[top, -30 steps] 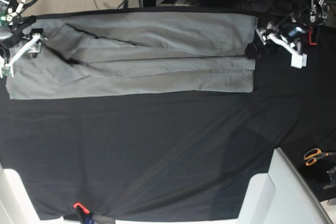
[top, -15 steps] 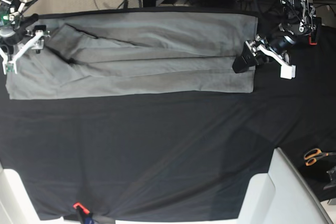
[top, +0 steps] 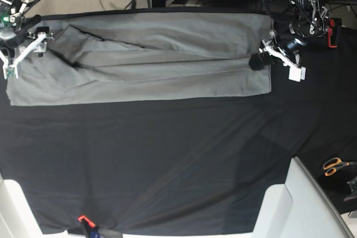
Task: Fold the T-shirt properly
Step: 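Grasp the shirt's end with the left gripper and fold it toward the right gripper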
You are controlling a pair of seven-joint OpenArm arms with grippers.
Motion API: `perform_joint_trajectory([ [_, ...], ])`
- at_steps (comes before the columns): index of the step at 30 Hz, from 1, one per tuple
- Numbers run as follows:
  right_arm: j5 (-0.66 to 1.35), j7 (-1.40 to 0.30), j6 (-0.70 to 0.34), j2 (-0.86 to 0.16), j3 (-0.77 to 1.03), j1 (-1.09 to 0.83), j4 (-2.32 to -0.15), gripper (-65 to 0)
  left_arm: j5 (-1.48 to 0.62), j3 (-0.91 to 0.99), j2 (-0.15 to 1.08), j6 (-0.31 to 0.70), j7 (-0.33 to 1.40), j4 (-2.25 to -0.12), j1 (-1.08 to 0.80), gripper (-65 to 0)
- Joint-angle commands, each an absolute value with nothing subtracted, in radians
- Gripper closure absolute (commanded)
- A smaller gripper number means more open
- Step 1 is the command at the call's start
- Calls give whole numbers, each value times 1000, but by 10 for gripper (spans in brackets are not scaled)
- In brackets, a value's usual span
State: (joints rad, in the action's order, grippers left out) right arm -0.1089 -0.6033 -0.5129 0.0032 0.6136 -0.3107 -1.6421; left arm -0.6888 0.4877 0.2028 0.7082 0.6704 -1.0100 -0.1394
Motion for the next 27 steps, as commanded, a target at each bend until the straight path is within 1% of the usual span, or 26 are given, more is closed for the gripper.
perform_joint_trajectory([
  [1, -104, -585, -509, -7, 621, -306, -1662, -474, -661, 489, 214, 698, 704, -1017, -147, 0],
  [6, -104, -585, -507, -7, 621, -303, -1662, -474, -661, 489, 232, 698, 704, -1021, -143, 0],
  [12, -104, -585, -507, -7, 621, -295, -1664, -474, -661, 490, 282, 698, 707, -1113, -154, 0],
  [19, -104, -585, -507, -7, 621, -295, -1664, -474, -661, 481, 338, 698, 708, -1173, -154, 0],
  [22, -104, -585, -507, -7, 621, -295, -1664, -474, -661, 487, 340, 698, 766, -1250, -156, 0],
  [25, -104, -585, -507, -7, 621, -294, -1664, -474, -661, 484, 329, 697, 816, -1386, -194, 0],
  [27, -104, -585, -507, -7, 621, -294, -1664, -474, -668, 479, 298, 648, 817, -1466, -225, 0],
])
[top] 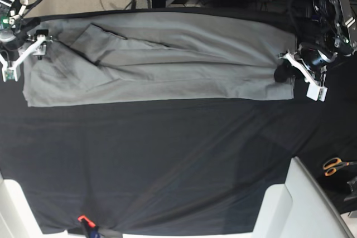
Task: Fold the T-shirt properly
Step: 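Grasp the shirt's end with the left gripper and fold it toward the right gripper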
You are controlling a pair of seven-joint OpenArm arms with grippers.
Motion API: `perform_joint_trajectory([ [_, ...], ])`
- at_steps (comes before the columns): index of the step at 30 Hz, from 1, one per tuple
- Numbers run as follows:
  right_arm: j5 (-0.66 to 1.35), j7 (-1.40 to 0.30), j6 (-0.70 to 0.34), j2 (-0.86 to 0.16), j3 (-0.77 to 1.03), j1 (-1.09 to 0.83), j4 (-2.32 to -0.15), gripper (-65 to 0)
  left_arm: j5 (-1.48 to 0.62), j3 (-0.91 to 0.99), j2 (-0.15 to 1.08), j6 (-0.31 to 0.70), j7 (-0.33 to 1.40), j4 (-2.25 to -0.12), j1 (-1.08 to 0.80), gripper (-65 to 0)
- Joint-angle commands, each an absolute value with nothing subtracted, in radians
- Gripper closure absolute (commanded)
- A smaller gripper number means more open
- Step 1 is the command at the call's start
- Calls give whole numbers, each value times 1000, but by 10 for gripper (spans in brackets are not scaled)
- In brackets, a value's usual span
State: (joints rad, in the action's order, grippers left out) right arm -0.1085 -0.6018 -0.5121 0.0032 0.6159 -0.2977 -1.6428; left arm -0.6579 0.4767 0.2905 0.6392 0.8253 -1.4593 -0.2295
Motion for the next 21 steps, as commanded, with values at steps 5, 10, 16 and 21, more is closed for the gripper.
perform_joint_trajectory([
  [5, -104, -585, -507, -7, 621, -283, -1664, -474, -668, 476, 177, 559, 819, -1630, -309, 0],
  [10, -104, -587, -507, -7, 621, -277, -1662, -474, -668, 476, 48, 475, 885, -1732, -360, 0],
  [16, -104, -587, -507, -7, 618, -277, -1662, -474, -667, 443, -48, 469, 963, -1787, -338, 0],
  [21, -104, -587, -507, -7, 619, -277, -1662, -474, -661, 309, -76, 392, 964, -1748, -318, 0],
])
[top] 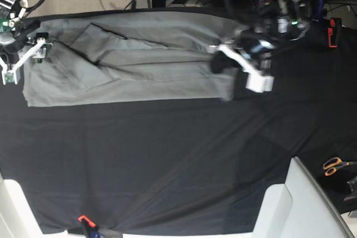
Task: Fold the T-shirt properly
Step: 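Grasp the shirt's end with the left gripper and fold it toward the right gripper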
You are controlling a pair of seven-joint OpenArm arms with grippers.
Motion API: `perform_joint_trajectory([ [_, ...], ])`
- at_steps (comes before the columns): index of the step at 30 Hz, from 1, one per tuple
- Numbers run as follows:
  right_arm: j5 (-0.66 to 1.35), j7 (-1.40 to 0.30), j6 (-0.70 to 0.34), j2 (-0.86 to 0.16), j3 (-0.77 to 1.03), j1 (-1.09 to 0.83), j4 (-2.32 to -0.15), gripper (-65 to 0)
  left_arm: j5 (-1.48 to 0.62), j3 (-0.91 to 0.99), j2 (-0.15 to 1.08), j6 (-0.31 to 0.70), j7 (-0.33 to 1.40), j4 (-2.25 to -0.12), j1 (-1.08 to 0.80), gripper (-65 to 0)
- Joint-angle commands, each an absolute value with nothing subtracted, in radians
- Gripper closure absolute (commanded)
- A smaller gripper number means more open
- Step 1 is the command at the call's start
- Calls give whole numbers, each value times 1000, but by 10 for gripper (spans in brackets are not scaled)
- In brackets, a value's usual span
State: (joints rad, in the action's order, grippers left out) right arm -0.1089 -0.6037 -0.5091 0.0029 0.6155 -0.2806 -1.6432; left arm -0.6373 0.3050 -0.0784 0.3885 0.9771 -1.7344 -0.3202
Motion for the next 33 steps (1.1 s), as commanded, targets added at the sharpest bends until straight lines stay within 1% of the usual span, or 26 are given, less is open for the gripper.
perform_joint_trajectory([
  [1, -104, -587, -507, -7, 619, -277, -1662, -474, -667, 282, -76, 374, 964, -1738, -302, 0],
  [5, -104, -587, -507, -7, 621, -277, -1662, -474, -667, 200, -88, 346, 963, -1666, -254, 0],
  [10, -104, -587, -507, -8, 621, -277, -1661, -474, -667, 174, -97, 344, 963, -1603, -193, 0],
  [18, -104, -587, -507, -8, 621, -269, -1662, -474, -661, -12, -97, 344, 958, -1451, -64, 0],
  [22, -104, -587, -507, -8, 621, -269, -1662, -474, -661, -64, -99, 341, 878, -1412, -54, 0],
  [27, -104, -587, -507, -8, 621, -269, -1662, -474, -664, -74, -96, 294, 858, -1362, -56, 0],
  [33, -104, -587, -507, -8, 621, -269, -1662, -474, -661, -74, -94, 289, 858, -1360, -47, 0],
])
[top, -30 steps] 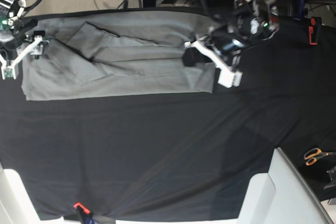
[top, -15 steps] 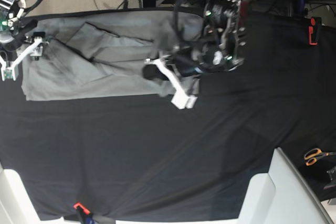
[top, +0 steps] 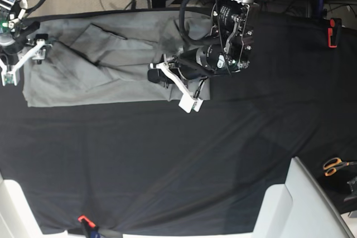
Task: Fold the T-shirt properly
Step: 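Grasp the shirt's end with the left gripper and fold it toward the right gripper, then release the folded end and raise the left gripper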
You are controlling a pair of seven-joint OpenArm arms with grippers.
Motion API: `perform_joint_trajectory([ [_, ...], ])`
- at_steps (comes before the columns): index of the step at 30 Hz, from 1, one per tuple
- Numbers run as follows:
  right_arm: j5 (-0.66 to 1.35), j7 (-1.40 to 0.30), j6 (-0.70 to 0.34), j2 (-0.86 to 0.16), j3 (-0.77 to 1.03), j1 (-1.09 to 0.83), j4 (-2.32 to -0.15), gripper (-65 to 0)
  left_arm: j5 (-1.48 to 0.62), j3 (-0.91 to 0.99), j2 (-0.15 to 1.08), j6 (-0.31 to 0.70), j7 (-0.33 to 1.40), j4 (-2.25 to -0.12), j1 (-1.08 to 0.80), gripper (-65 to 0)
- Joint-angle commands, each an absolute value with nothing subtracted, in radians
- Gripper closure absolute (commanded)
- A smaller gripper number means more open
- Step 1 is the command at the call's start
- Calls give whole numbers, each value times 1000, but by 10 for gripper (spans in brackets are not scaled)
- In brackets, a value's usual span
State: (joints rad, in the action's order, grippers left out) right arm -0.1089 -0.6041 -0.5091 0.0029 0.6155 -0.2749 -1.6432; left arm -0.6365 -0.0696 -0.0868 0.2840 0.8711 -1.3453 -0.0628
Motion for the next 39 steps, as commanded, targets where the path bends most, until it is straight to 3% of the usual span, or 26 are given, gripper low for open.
perform_joint_trajectory([
  [1, -104, -587, -507, -8, 621, -269, -1662, -474, -661, -74, -94, 289, 858, -1360, -45, 0],
  [9, -104, -588, -507, -8, 621, -262, -1662, -474, -668, -102, -94, 289, 862, -1267, -13, 0],
  [10, -104, -588, -507, -8, 621, -262, -1662, -474, -668, -116, -94, 289, 862, -1254, -5, -23],
  [16, -104, -588, -507, -8, 621, -262, -1658, -474, -668, -193, -96, 289, 862, -1251, 13, -339],
  [21, -104, -588, -507, -8, 621, -262, -1658, -474, -670, -255, -101, 291, 862, -1251, 38, -489],
  [33, -104, -590, -507, -8, 621, -251, -1655, -474, -676, -460, -156, 292, 862, -1218, 142, -505],
  [39, -105, -590, -507, -8, 619, -245, -1655, -474, -831, -464, -148, 292, 862, -1218, 170, -504],
])
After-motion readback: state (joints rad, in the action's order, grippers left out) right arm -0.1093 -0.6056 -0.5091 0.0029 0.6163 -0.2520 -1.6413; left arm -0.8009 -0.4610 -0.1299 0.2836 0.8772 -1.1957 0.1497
